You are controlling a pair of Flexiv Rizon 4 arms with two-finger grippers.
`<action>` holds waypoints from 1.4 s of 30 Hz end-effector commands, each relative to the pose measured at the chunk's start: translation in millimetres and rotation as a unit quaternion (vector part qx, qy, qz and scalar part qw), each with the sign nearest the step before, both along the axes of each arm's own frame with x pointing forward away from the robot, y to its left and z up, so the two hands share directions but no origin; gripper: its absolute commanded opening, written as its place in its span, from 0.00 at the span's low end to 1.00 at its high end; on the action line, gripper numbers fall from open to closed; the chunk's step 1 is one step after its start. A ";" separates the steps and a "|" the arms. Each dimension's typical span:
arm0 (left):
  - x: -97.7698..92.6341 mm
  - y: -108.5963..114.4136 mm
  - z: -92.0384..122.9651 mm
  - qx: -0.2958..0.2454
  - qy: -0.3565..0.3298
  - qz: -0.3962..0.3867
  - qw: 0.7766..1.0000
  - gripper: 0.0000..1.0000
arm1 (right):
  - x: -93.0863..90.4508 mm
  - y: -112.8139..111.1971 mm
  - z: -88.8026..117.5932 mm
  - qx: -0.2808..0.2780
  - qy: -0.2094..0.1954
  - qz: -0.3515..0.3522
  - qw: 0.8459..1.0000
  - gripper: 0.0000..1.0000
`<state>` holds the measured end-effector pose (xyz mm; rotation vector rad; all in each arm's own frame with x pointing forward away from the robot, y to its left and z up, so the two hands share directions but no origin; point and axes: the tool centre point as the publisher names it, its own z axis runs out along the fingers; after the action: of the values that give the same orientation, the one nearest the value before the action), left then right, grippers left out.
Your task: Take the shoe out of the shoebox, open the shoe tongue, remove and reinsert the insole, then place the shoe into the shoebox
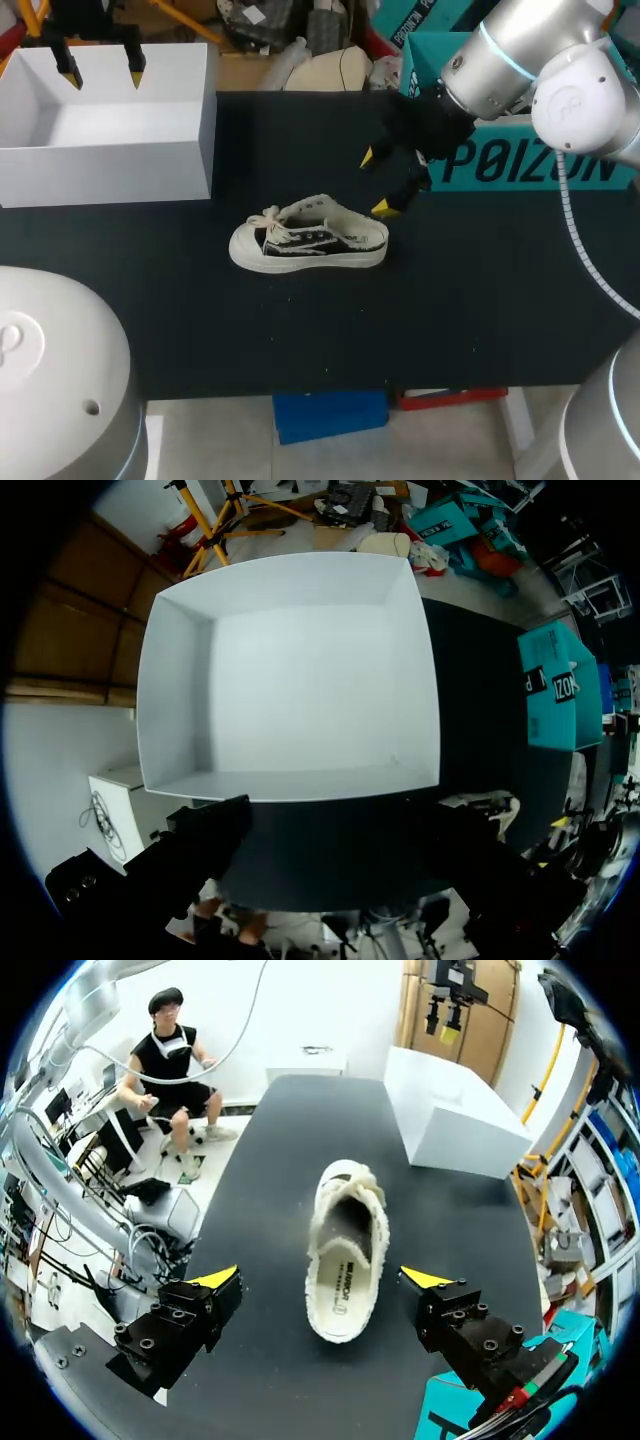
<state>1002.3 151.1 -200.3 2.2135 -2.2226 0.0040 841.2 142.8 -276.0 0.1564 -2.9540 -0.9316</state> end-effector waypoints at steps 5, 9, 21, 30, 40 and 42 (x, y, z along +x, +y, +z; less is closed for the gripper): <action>-0.5 -0.7 0.3 0.002 0.001 0.001 1.000 1.00 | -0.5 0.6 -0.4 0.000 0.000 -0.001 1.000 1.00; -0.5 -0.7 0.3 0.002 0.001 0.001 1.000 1.00 | -0.5 0.6 -0.4 0.000 0.000 -0.001 1.000 1.00; -0.5 -0.7 0.3 0.002 0.001 0.001 1.000 1.00 | 2.9 -9.6 -4.0 -0.024 -0.009 -0.010 1.000 1.00; -0.5 -0.7 0.3 0.002 0.001 0.001 1.000 1.00 | 18.1 -26.9 -12.5 -0.034 -0.014 -0.034 0.999 1.00; -0.5 -0.7 0.3 0.002 0.001 0.001 1.000 1.00 | 33.6 -23.8 -21.2 -0.011 -0.017 -0.020 1.000 1.00; -0.5 -0.7 0.3 0.002 0.001 0.001 1.000 1.00 | 36.3 -22.9 -22.5 -0.006 -0.028 -0.023 0.999 1.00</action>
<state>1002.3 151.0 -200.2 2.2135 -2.2227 0.0041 874.1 115.8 -295.1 0.1179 -3.0194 -0.9190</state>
